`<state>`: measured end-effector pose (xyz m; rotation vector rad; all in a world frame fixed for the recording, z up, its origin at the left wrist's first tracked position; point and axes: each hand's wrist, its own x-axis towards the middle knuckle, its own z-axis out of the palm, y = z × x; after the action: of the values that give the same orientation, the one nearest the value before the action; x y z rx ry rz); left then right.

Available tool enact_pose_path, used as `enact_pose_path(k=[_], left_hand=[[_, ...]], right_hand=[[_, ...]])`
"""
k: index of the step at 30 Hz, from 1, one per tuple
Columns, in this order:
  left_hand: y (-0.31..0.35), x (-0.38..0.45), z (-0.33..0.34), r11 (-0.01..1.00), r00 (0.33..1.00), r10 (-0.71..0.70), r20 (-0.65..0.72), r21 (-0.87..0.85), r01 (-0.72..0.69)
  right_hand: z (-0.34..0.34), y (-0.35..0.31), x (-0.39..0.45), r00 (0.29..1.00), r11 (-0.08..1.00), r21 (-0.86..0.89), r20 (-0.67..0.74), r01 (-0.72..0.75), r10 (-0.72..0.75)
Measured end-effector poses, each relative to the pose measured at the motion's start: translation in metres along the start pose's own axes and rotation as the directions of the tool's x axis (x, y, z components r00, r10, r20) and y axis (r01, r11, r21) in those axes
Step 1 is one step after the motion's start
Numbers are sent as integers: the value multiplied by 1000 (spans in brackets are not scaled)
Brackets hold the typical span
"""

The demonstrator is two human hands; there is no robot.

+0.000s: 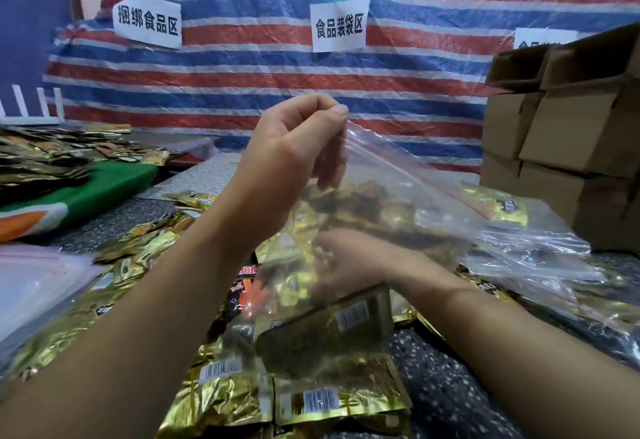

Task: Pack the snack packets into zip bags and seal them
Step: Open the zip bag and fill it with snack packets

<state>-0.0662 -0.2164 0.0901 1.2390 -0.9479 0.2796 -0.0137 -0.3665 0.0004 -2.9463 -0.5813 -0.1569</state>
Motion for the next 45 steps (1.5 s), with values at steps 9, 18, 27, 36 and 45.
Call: enact_pose_path(k=[9, 18, 27, 36, 45], left_hand=[[1, 0, -3, 999, 1000, -25, 12, 23, 25], [-2, 1, -3, 997, 999, -42, 10, 58, 42], [-3, 0, -3, 997, 998, -57, 7, 61, 56], [2, -1, -4, 994, 997, -66, 26, 91, 63], [0, -1, -5, 993, 996, -73, 57, 99, 67]], right_hand=[[6, 8, 4, 996, 993, 73, 27, -88, 86], [8, 19, 7, 975, 962, 162, 2, -221, 224], [9, -3, 14, 963, 927, 265, 30, -266, 268], [10, 3, 14, 968, 860, 482, -89, -165, 235], [9, 41, 4, 941, 906, 312, -86, -286, 327]])
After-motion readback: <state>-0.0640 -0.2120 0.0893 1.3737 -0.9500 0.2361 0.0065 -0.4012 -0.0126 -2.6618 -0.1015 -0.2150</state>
